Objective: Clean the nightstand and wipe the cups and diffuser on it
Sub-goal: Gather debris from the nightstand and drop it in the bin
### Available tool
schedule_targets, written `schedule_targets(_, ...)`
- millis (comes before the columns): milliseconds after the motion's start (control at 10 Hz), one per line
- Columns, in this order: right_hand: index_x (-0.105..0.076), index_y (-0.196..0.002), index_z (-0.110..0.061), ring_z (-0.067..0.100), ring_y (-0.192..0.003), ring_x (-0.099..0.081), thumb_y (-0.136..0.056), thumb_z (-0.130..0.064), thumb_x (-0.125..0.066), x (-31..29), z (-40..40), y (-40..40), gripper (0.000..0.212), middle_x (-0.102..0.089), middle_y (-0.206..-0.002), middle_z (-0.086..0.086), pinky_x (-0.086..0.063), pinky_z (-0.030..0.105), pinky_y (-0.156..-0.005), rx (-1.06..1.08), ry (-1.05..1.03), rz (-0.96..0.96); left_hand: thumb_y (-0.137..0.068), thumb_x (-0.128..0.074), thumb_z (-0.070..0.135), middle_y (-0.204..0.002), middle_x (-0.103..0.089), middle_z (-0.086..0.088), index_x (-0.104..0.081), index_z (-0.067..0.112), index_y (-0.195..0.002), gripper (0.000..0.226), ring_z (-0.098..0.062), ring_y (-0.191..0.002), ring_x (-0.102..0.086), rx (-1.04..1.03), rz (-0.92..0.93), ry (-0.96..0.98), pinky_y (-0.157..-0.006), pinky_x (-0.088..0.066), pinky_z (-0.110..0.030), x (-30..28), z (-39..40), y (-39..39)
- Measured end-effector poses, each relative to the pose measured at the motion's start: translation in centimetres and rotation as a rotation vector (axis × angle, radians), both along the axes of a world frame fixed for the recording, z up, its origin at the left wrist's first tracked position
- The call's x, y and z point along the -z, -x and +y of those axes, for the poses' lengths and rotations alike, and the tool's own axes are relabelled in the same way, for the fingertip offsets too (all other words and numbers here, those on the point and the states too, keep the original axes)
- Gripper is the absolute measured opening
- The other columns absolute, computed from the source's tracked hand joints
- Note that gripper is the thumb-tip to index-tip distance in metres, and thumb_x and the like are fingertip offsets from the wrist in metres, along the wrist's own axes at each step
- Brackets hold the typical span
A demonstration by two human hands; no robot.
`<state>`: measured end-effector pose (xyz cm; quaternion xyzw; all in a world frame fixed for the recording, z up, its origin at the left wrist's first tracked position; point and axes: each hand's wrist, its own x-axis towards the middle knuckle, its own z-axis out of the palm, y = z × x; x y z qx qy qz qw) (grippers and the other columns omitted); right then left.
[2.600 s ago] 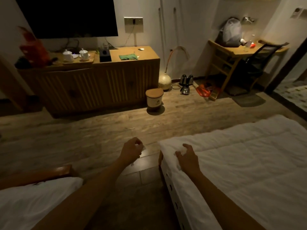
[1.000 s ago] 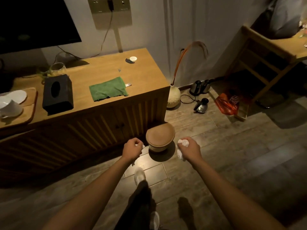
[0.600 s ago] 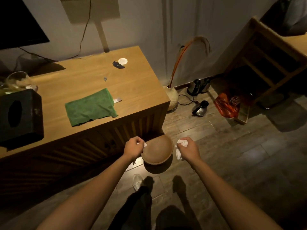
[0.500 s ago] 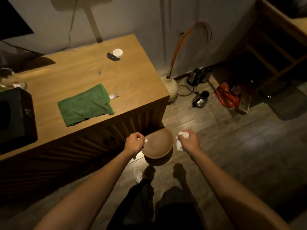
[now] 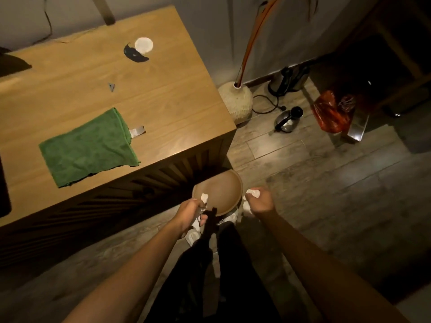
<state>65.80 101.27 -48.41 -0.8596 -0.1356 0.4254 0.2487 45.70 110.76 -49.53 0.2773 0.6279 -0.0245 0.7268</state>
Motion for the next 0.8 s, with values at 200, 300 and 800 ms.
schedule_targets(200,-0.063,-0.117,-0.001,0.03,-0.104,-0.062,-0.101,-0.022,-0.049,4.1,1.5,-1.2,0.03,-0.066,-0.114,0.014,-0.052,0.031,-0.083,-0.118,0.107,0.094,-0.097,-0.047,0.021,-0.088,-0.056,-0.022,-0.056,-0.001,-0.112,0.027,-0.026,-0.061,-0.051,0.055,0.078,0.022,-0.046,-0.037,-0.025,3.7,-1.0,-3.6)
schedule_targets(300,-0.065,-0.108,-0.006,0.01,-0.072,-0.057,-0.102,-0.021,-0.048,6.5,0.4,-1.6,0.025,-0.057,-0.083,0.0,-0.035,0.007,-0.049,-0.112,0.147,0.08,-0.099,-0.047,0.02,-0.072,-0.053,-0.013,-0.059,0.005,-0.095,0.02,-0.016,-0.041,-0.048,0.095,0.098,0.031,-0.035,-0.032,-0.019,5.9,-2.6,-5.5)
schedule_targets(800,-0.064,-0.105,-0.009,0.021,-0.074,-0.065,-0.099,-0.026,-0.054,26.4,-3.1,-1.6,0.021,-0.073,-0.087,0.009,-0.054,0.038,-0.074,-0.013,0.161,0.272,-0.098,-0.052,0.022,-0.09,-0.065,-0.015,-0.063,0.004,-0.111,0.025,-0.018,-0.045,-0.061,0.063,0.315,0.047,-0.035,-0.045,-0.021,25.3,-7.3,-8.5)
